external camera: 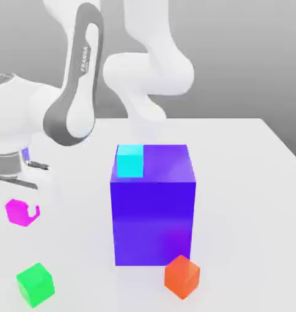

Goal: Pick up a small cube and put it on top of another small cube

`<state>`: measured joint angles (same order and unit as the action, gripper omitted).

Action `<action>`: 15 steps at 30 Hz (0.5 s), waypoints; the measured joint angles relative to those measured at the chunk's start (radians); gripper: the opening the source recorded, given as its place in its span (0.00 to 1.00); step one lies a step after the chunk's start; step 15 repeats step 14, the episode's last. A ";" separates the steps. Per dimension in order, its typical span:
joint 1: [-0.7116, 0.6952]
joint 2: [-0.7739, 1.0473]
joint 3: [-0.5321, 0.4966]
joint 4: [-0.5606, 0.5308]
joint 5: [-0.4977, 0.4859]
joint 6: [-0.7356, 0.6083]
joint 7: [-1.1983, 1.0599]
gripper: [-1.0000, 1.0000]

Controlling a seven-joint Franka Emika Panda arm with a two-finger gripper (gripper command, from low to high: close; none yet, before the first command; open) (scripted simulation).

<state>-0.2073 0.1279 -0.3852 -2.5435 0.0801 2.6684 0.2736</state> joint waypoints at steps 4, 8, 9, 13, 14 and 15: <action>0.034 0.054 0.085 0.125 0.018 -0.078 -0.173 0.00; 0.012 0.177 0.142 0.158 0.083 0.009 -0.251 0.00; 0.004 0.205 0.153 0.160 0.098 0.033 -0.262 1.00; 0.004 0.205 0.153 0.160 0.098 0.033 -0.262 1.00; 0.004 0.205 0.153 0.160 0.098 0.033 -0.262 1.00; 0.004 0.205 0.153 0.160 0.098 0.033 -0.262 1.00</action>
